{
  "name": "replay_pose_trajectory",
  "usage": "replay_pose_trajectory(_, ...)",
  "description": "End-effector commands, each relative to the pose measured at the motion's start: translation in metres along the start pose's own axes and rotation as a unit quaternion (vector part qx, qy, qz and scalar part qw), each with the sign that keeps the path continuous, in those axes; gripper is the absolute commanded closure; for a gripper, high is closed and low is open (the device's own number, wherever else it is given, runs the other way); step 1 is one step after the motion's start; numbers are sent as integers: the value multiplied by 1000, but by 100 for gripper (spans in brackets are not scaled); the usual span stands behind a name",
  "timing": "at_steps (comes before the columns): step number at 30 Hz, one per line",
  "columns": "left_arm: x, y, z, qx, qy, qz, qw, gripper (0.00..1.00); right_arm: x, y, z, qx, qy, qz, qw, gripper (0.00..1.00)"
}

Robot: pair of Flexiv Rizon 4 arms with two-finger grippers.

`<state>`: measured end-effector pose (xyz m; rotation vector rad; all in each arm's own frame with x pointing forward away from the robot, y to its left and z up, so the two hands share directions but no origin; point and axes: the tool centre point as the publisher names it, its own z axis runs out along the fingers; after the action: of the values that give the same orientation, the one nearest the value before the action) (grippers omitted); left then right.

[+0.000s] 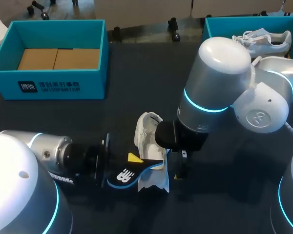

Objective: Take the shoe out of the shoebox, open the shoe tongue, remove and reinsert the insole, then place the shoe into the shoebox

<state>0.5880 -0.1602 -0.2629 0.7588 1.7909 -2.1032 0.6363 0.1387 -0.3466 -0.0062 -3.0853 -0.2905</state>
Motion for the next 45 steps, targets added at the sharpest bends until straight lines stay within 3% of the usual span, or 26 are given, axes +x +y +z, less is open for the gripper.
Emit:
replay_pose_trajectory(1, 1, -1, 2, -7, -4, -2, 1000, 100, 1, 0, 1, 0, -1, 0, 1000, 0)
replay_pose_trajectory(24, -6, 23, -8, -55, -21, -22, 998, 100, 1, 0, 1, 0, -1, 0, 1000, 0)
replay_pose_trajectory(38, -5, 24, -11, -64, -20, -21, 998, 100, 1, 0, 1, 0, -1, 0, 1000, 0)
replay_pose_trajectory(45, -3, 14, -8, -51, -13, -19, 998, 100, 1, 0, 1, 0, -1, 0, 1000, 0)
